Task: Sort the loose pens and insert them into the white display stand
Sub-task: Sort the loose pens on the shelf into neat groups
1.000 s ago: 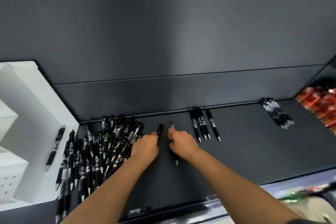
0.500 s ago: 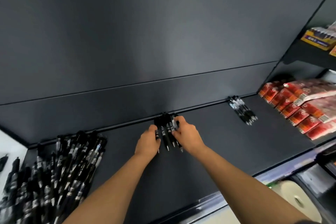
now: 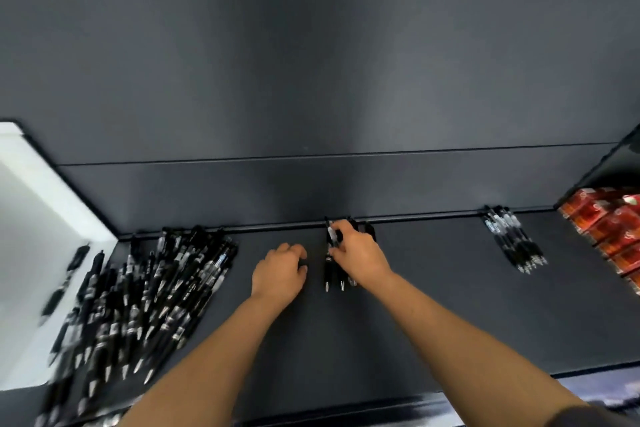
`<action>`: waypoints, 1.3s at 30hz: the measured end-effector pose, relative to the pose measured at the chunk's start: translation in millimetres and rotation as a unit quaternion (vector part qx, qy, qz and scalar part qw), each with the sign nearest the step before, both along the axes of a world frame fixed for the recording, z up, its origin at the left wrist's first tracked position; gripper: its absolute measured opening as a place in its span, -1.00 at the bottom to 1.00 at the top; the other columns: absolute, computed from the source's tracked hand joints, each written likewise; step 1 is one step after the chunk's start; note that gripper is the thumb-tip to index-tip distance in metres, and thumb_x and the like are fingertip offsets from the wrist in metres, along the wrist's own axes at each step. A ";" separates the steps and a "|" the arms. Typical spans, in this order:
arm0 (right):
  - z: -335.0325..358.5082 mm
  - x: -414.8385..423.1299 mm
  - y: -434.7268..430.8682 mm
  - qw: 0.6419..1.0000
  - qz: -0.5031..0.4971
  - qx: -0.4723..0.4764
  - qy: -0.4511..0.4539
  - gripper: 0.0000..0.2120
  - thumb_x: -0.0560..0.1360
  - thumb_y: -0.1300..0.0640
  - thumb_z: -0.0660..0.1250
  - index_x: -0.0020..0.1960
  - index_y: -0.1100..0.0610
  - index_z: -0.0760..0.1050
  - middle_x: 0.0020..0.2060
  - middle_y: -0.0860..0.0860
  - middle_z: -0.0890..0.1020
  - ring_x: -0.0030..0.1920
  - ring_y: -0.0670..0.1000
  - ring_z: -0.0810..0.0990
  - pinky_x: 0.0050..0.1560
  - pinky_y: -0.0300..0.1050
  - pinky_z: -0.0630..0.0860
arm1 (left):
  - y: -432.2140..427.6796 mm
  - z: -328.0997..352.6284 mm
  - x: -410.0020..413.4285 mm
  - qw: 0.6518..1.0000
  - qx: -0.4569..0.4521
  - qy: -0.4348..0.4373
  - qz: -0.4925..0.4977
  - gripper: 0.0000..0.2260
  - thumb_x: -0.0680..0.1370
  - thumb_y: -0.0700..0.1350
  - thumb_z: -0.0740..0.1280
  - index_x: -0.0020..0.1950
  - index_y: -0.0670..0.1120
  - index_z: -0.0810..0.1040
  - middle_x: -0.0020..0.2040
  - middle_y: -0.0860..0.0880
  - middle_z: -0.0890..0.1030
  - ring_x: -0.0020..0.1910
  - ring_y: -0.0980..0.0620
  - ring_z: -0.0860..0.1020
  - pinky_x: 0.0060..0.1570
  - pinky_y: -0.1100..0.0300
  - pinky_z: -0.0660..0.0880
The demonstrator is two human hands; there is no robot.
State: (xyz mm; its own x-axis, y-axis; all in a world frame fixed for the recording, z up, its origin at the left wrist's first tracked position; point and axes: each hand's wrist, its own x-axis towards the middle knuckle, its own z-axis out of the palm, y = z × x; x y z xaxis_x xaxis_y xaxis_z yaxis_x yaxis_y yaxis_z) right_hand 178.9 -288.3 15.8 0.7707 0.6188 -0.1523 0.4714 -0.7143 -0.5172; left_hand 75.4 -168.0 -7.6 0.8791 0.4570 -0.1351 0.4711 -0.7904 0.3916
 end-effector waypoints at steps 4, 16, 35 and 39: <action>2.9 -14.8 22.4 0.999 0.033 0.011 -0.001 -0.63 0.53 0.09 0.28 0.31 0.02 0.29 -0.07 0.12 0.62 -0.03 0.18 0.60 -0.04 0.03 0.55 | 26.9 5.0 -28.1 0.994 0.103 0.012 0.033 -0.80 0.56 -0.08 0.20 0.17 -0.02 0.46 0.16 -0.04 0.45 0.16 -0.07 0.41 0.04 0.07 0.42; 1.9 -70.0 75.0 0.994 0.102 -0.002 0.031 -0.75 0.57 0.15 0.20 0.24 -0.01 0.40 0.01 0.11 0.60 -0.03 0.17 0.60 -0.03 -0.04 0.55 | 85.8 5.2 -96.2 0.985 0.117 0.040 0.120 -0.68 0.55 -0.25 0.19 0.29 -0.09 0.32 0.23 -0.09 0.42 0.22 -0.10 0.41 -0.01 0.06 0.46; -19.2 -141.6 140.0 0.990 0.000 -0.120 0.075 -0.71 0.49 -0.08 0.29 0.07 0.10 0.52 0.01 0.07 0.59 0.00 0.13 0.60 -0.20 -0.12 0.48 | 120.3 16.0 -124.4 0.997 -0.006 -0.056 0.045 -0.80 0.56 -0.19 0.24 0.17 -0.09 0.36 0.05 -0.11 0.56 -0.05 -0.10 0.54 -0.10 0.00 0.50; -17.6 -137.2 137.6 0.990 -0.014 -0.121 0.065 -0.72 0.55 -0.04 0.21 0.13 0.11 0.51 0.06 0.09 0.58 0.05 0.15 0.59 -0.15 -0.11 0.46 | 124.5 14.0 -125.9 0.996 -0.031 -0.070 0.033 -0.76 0.55 -0.23 0.27 0.20 -0.08 0.39 0.13 -0.08 0.53 0.05 -0.09 0.53 0.02 -0.01 0.50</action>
State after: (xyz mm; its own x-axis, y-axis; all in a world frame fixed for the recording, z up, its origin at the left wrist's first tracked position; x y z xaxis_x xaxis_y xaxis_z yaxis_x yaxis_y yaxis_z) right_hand 41.7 -150.8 -1.8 0.7507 0.5307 -0.3935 0.3901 -0.8367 -0.3844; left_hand -50.5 -43.5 6.3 0.8595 0.5094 -0.0417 0.4584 -0.7320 0.5040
